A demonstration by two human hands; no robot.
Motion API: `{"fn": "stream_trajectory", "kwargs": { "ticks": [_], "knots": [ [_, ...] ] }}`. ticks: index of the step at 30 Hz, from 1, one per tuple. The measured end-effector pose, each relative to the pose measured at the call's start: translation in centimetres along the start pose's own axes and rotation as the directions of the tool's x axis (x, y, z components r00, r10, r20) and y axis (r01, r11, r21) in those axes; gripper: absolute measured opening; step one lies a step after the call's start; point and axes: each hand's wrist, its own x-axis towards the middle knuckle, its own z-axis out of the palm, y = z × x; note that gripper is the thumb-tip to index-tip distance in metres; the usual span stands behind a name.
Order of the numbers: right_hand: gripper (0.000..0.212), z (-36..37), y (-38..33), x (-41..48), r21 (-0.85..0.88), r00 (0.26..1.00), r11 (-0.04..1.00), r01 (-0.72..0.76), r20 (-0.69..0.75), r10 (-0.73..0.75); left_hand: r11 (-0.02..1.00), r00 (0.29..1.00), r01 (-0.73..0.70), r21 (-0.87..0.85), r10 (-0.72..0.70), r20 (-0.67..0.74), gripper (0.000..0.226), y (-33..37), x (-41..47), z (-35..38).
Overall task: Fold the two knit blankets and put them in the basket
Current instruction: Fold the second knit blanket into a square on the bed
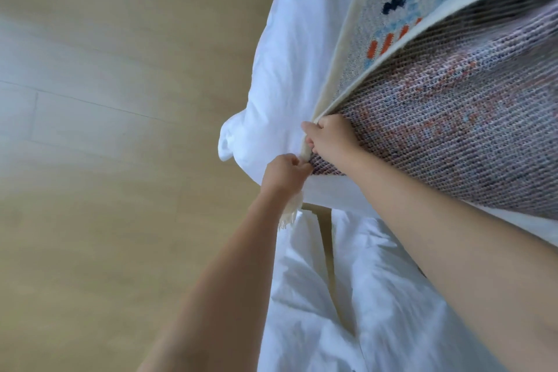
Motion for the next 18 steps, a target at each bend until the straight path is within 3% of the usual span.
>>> {"fn": "stream_trajectory", "kwargs": {
  "ticks": [3,6,9,11,13,15,18],
  "knots": [
    [0.04,-0.3,1.1,-1.4,0.07,1.0,0.998,0.011,0.013,-0.012,0.995,0.99,-0.052,0.087,0.063,-0.125,0.035,-0.4,-0.1,-1.4],
    [0.022,-1.2,3.0,-3.4,0.055,0.999,0.998,-0.012,0.045,0.01,0.988,0.981,-0.016,0.153,0.045,-0.189,0.031,-1.2,-0.9,-2.8],
    [0.013,-2.2,5.6,-4.8,0.081,0.998,0.995,-0.061,0.006,0.061,0.974,0.969,-0.021,0.226,0.075,-0.236,0.011,0.0,-1.7,-2.3],
    [0.016,-3.3,7.3,-5.6,0.133,0.993,0.986,-0.102,-0.038,0.108,0.938,0.944,-0.061,0.34,0.164,-0.285,0.033,1.3,-2.3,-0.9],
    [0.015,-5.3,9.5,-6.5,0.19,0.984,0.973,-0.13,-0.098,0.151,0.861,0.901,-0.138,0.489,0.315,-0.299,0.059,2.6,-3.2,1.1],
    [0.017,-8.0,12.6,-7.4,0.23,0.953,0.961,-0.153,-0.225,0.205,0.749,0.837,-0.259,0.61,0.489,-0.245,0.07,4.2,-4.5,4.2],
    [0.024,-12.4,18.2,-8.9,0.244,0.802,0.94,-0.238,-0.496,0.332,0.441,0.691,-0.468,0.765,0.723,0.006,0.066,6.4,-6.1,10.7]
  ]
}}
